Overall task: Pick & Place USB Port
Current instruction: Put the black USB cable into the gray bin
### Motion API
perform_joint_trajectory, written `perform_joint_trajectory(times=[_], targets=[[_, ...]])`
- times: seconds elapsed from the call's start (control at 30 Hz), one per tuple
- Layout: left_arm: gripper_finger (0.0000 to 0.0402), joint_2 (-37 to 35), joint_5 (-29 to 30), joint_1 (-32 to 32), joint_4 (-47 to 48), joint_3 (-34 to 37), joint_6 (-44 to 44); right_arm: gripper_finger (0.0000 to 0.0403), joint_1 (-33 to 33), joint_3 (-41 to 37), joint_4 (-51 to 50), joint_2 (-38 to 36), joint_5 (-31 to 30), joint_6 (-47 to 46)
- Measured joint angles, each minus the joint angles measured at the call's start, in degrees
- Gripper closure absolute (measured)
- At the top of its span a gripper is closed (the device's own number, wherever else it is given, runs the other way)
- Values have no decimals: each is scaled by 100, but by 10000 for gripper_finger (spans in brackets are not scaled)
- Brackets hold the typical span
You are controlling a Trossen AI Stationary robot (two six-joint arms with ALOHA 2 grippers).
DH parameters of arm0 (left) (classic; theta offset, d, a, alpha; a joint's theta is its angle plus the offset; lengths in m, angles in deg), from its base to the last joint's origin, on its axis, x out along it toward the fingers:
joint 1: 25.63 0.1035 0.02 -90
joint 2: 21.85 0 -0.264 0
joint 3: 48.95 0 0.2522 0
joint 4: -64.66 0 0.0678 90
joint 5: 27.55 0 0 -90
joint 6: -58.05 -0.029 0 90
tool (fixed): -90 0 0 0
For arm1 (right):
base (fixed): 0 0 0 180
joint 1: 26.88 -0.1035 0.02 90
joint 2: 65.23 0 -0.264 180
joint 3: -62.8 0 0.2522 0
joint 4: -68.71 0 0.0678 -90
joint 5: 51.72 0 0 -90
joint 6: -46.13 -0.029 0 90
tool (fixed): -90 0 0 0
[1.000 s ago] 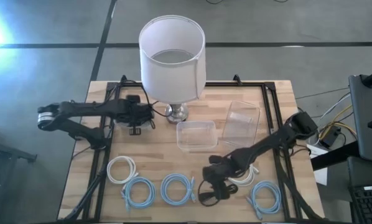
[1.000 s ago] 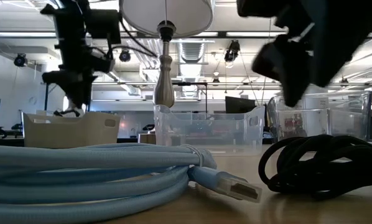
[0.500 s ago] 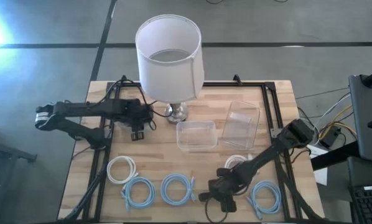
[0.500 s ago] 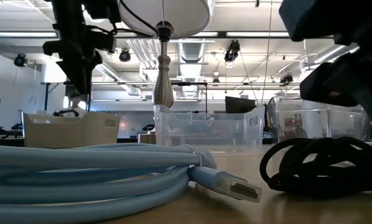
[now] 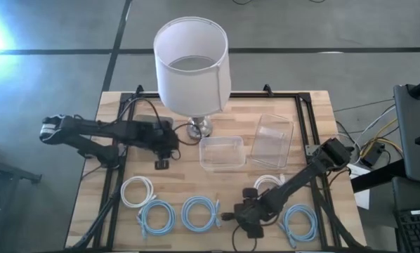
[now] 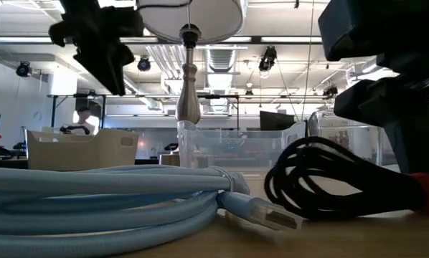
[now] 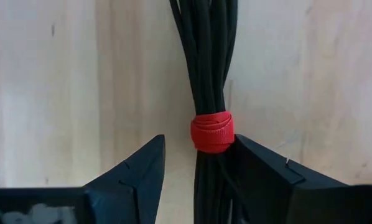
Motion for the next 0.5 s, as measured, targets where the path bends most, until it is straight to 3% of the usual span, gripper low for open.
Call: perform_joint_trajectory(times=[0.13,0.4,0.5], targets=[[287,0,-25,-481,-404,0,0,250,0,-4,0,0,-19,11],[287,0,-131,-1409,-1662,2,11,360,9,14,25,-26,28,15],[287,0,-129,-1608,-2133,2,26,383,45,155,13,-43,73,46]])
